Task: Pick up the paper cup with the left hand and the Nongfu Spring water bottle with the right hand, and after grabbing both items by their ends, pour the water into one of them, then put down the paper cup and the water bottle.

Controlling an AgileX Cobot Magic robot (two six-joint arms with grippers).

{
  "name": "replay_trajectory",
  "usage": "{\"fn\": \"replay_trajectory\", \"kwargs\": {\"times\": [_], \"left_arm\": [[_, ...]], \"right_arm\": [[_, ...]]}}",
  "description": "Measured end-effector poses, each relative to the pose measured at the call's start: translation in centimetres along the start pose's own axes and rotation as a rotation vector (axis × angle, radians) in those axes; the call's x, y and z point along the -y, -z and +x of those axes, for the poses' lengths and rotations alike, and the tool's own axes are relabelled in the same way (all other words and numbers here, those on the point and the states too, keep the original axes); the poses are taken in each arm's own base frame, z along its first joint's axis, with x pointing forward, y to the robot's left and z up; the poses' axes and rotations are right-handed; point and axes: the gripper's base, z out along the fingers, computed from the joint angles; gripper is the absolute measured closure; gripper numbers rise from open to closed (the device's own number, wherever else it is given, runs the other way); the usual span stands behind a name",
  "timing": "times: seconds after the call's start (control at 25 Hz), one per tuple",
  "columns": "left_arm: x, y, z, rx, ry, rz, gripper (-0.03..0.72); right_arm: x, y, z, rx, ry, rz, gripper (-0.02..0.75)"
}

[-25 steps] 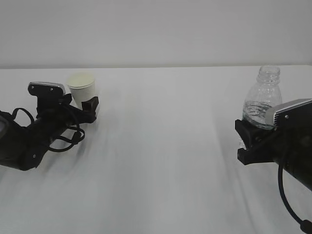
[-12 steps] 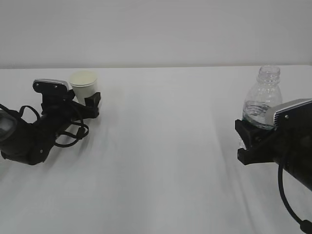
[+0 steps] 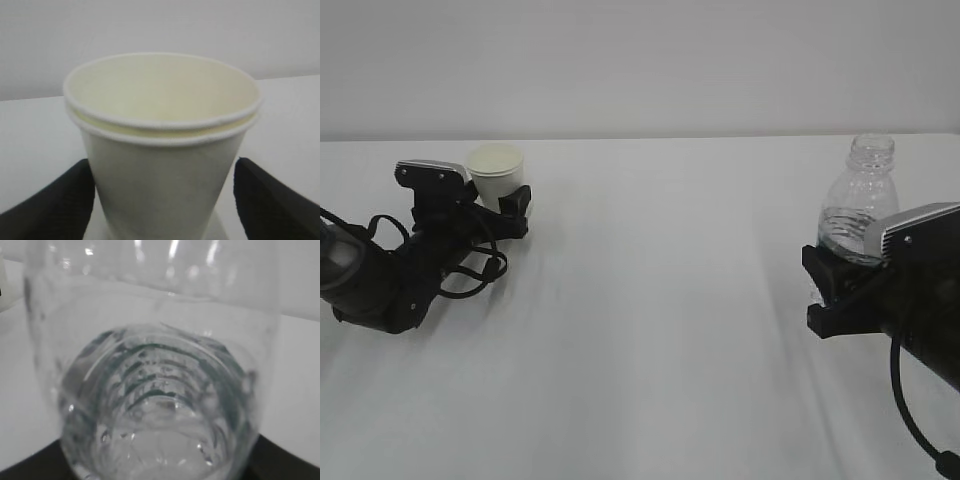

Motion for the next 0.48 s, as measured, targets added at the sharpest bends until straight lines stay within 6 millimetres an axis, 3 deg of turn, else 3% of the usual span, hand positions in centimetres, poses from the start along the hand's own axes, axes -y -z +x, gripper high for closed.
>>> {"fn": "replay_trajectory", "kwargs": {"times": [0.48], "left_arm": [[0.36,-0.03,0.07,-0.003,-0.018,0.041,0.065]], "right_arm": [[-0.01,0.0,0.0,0.0,0.0,-0.001,0.353]]}}
